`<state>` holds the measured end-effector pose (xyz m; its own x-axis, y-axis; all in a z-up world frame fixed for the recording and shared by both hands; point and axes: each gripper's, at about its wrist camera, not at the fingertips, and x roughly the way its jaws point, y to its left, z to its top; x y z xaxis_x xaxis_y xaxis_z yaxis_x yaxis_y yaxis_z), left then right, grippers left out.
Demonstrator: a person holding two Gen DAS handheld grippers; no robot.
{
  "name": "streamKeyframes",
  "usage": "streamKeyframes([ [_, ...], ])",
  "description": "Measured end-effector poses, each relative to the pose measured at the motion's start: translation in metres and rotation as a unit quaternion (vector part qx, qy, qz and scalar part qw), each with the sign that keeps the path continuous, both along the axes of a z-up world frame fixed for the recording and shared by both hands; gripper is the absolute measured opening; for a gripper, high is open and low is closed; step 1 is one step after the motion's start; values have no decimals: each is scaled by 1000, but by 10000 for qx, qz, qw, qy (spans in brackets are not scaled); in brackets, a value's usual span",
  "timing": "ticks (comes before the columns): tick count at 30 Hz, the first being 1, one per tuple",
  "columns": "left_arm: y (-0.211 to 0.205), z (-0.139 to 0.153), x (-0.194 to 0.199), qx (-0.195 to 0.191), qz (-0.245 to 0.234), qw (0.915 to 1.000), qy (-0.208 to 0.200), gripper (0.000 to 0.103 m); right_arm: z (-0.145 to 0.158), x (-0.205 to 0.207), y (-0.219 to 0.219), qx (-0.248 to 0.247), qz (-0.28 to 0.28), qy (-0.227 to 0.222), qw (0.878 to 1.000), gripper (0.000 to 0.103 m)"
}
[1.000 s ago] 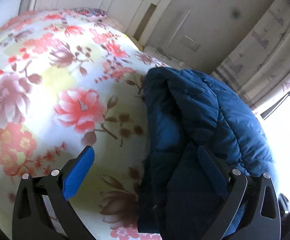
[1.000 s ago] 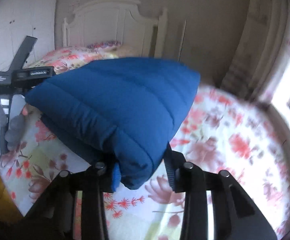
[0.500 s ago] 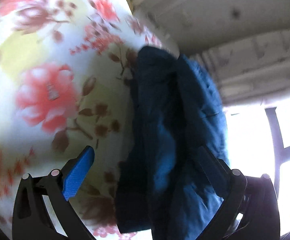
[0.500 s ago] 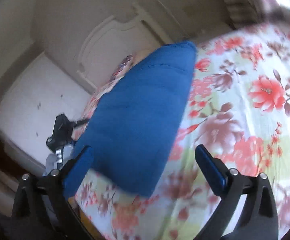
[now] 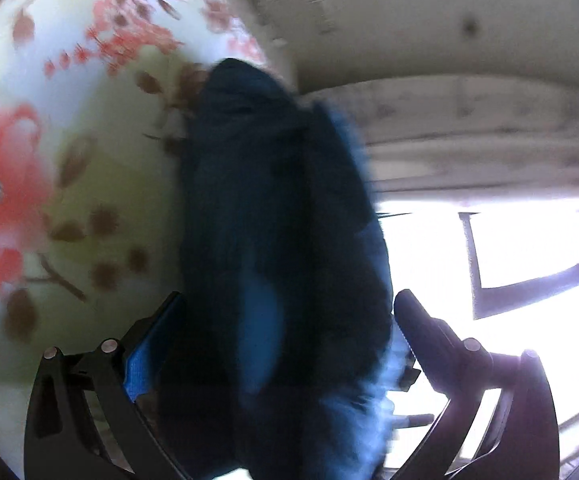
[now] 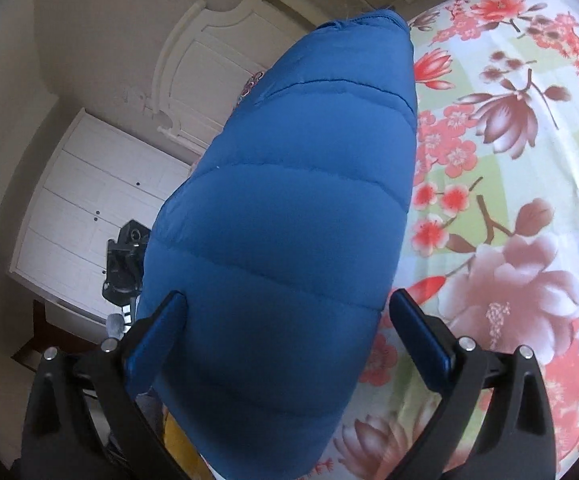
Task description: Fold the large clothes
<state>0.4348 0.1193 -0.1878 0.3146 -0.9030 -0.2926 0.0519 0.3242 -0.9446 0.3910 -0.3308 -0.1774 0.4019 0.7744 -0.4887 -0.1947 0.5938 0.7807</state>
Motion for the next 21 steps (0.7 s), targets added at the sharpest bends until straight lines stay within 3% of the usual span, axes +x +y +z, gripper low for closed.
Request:
streamKeyframes([
  [1, -1, 1, -2, -10, 46, 10000, -31, 99, -4, 1, 0, 34, -3, 5, 10000, 101],
  [5, -30, 13, -1, 790, -237, 9964, -190, 99, -7, 2, 3, 90, -28, -55, 9999, 101],
  [10, -58, 25, 13, 2015, -769, 9761, -260, 99, -8, -7, -1, 68, -24, -29, 10000, 101],
  [11, -58, 22, 16, 1954, -893, 9765, -190, 99, -7, -9, -2, 64, -24, -23, 10000, 101],
  [13, -53, 11, 22, 1479, -1068, 9832, 8, 99, -8, -13, -2, 58, -33, -16, 10000, 101],
  [14, -51, 10, 21, 1375, -1091, 9844, -69, 99, -7, -14, -2, 56, -30, -17, 10000, 101],
  [21, -65, 14, 0, 1694, -857, 9804, -528, 99, -5, -16, 6, -19, 35, -43, 10000, 101],
])
